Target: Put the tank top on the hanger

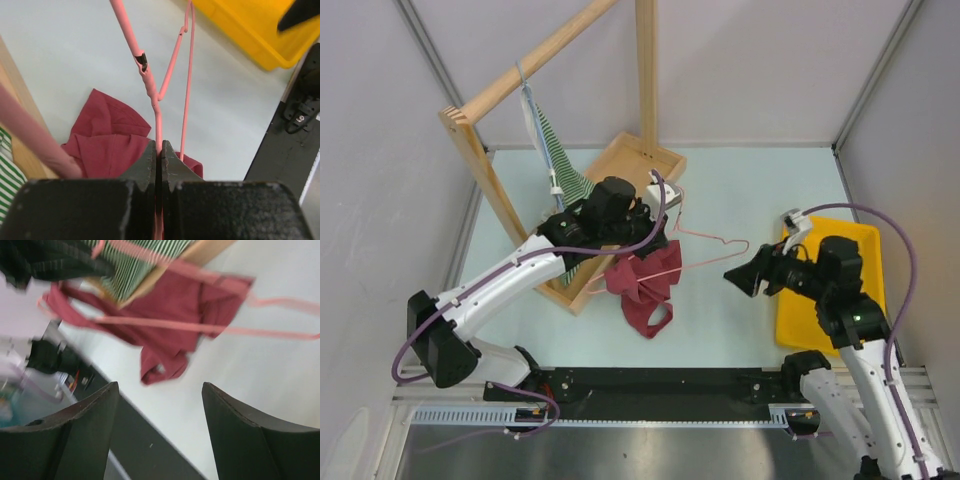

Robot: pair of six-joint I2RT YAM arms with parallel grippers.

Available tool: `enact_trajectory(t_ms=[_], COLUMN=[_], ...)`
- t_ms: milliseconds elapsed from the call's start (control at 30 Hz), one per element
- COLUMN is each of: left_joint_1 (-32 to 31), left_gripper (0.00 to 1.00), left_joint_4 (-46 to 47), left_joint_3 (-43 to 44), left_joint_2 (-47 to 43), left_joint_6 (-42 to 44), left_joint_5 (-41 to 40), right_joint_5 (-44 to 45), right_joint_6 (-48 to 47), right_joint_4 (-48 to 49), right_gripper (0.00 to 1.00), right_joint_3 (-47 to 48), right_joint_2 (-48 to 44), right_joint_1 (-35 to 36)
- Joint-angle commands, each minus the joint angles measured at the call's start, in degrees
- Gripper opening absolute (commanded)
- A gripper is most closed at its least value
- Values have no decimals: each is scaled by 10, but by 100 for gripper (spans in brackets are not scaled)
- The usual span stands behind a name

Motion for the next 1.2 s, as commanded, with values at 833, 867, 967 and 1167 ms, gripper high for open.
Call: enact_trajectory(t_ms=[833, 867, 967, 1167], left_joint_1=[-3, -3, -3, -3], left_gripper=[0, 0, 0, 0], left_joint_4=[38, 38, 38, 39], left_joint_3=[-41, -41, -41, -42], left_joint_2=[-41, -41, -43, -51], left_joint_6=[0, 0, 0, 4], left_joint_5=[-65, -65, -67, -73], right_joint_5=[486, 492, 499, 504], right_joint_6=[261, 260, 265, 274], right_joint_4=[439, 440, 446, 467], right_gripper=[55, 55, 54, 46], right_joint_3=[-195, -195, -194, -199], right_joint_2=[326, 333, 357, 395], right_joint_1=[502, 503, 510, 524])
